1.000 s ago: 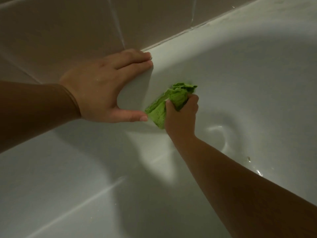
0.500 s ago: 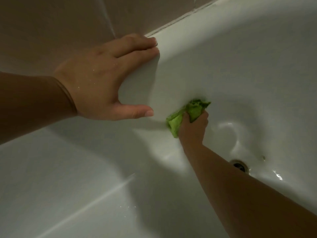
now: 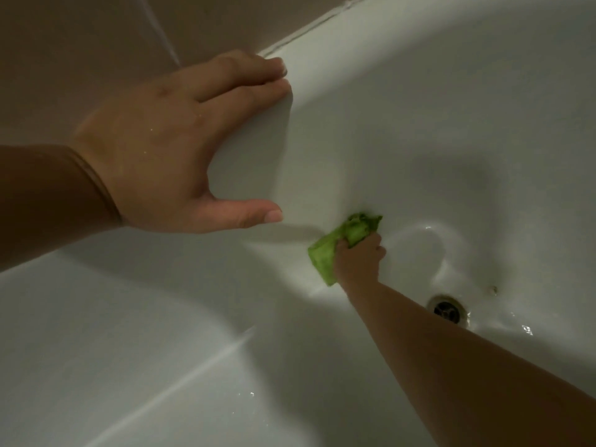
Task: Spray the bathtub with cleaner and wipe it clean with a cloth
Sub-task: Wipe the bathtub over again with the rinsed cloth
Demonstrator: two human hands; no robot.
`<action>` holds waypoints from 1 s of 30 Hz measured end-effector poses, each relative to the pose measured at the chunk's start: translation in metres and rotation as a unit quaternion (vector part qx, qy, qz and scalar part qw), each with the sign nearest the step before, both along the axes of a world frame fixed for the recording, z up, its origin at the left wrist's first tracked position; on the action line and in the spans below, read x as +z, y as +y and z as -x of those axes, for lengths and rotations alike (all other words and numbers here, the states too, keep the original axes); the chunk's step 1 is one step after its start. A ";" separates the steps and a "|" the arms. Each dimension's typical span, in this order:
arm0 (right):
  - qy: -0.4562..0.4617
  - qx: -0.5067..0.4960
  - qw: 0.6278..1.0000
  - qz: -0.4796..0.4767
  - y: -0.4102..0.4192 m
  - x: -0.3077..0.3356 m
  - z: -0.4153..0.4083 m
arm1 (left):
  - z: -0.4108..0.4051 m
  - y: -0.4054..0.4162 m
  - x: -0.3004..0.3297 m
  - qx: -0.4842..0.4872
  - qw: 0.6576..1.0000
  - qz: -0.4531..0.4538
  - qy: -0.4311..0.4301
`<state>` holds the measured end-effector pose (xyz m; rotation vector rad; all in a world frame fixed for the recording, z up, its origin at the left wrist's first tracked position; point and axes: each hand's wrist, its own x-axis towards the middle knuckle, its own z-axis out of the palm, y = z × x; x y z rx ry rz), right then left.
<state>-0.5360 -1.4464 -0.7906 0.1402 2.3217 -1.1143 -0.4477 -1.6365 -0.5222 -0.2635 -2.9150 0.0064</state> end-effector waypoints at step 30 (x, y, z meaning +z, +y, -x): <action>0.185 -0.096 0.926 0.316 -0.018 0.182 0.043 | 0.029 0.011 0.004 -0.006 0.999 -0.023 -0.026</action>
